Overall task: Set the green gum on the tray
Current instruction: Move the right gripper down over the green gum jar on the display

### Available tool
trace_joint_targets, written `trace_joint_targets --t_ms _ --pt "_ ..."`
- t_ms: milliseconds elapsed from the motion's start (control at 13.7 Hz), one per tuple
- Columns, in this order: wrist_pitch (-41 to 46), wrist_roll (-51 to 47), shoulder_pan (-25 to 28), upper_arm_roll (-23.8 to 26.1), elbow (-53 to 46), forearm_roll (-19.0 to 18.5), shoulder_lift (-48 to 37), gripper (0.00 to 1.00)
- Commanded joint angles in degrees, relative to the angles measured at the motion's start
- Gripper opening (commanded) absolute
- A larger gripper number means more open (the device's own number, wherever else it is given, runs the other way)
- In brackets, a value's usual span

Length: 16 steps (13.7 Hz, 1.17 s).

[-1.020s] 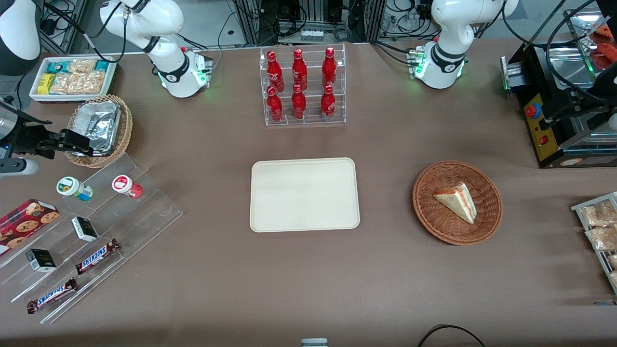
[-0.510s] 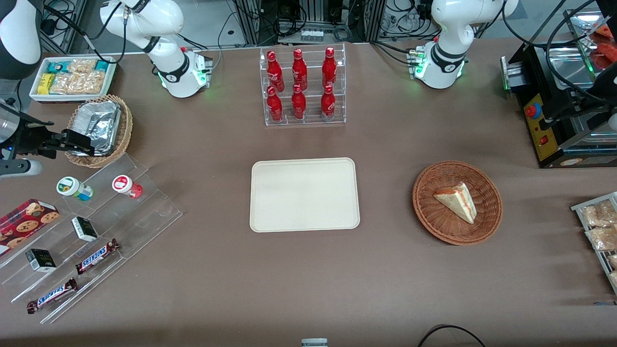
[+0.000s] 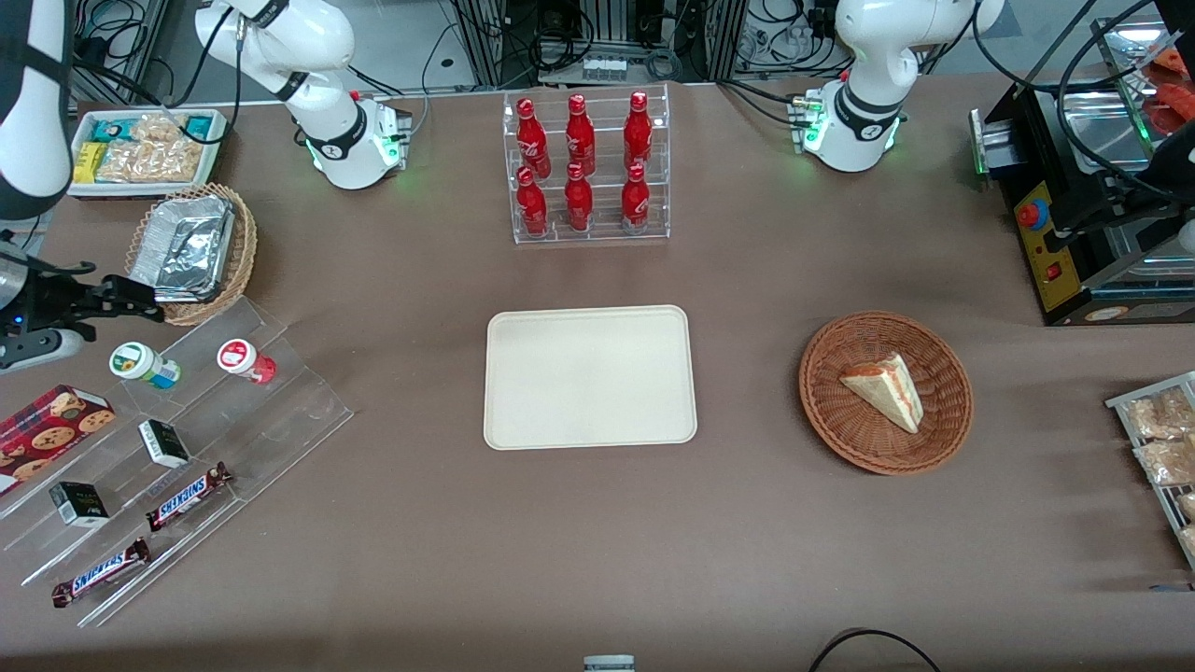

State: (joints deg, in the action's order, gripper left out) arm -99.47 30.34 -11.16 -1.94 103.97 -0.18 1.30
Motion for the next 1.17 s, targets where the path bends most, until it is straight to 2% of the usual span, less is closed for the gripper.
trace_joint_targets --t_ms 0,219,364,1093 --pt "-4.23 13.91 -3.07 0.27 2.98 -1.48 -0.33 1.00" --pt "-10.19 27.28 -5.79 0.27 7.20 -1.49 0.11 1.00" --pt "-13.29 31.79 -6.68 0.27 9.32 -1.23 0.11 1.00" --pt "-24.27 33.12 -7.47 0.27 15.47 -0.87 1.51 1.00"
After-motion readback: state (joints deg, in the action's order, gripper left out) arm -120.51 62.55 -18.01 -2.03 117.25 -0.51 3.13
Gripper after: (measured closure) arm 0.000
